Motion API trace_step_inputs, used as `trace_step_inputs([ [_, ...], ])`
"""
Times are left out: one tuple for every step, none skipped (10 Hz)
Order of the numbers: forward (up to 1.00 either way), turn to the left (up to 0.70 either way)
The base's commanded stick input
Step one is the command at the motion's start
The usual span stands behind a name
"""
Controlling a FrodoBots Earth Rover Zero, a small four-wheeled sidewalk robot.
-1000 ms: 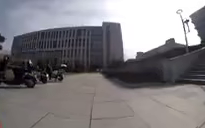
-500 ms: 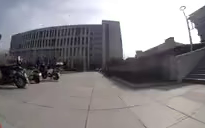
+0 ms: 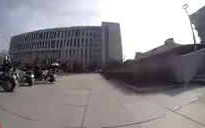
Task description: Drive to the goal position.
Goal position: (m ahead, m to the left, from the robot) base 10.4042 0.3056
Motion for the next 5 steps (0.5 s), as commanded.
trace_step_inputs([
  [1.0,0.0],
  [1.0,0.0],
  [1.0,0.0],
  [1.0,0.0],
  [1.0,0.0],
])
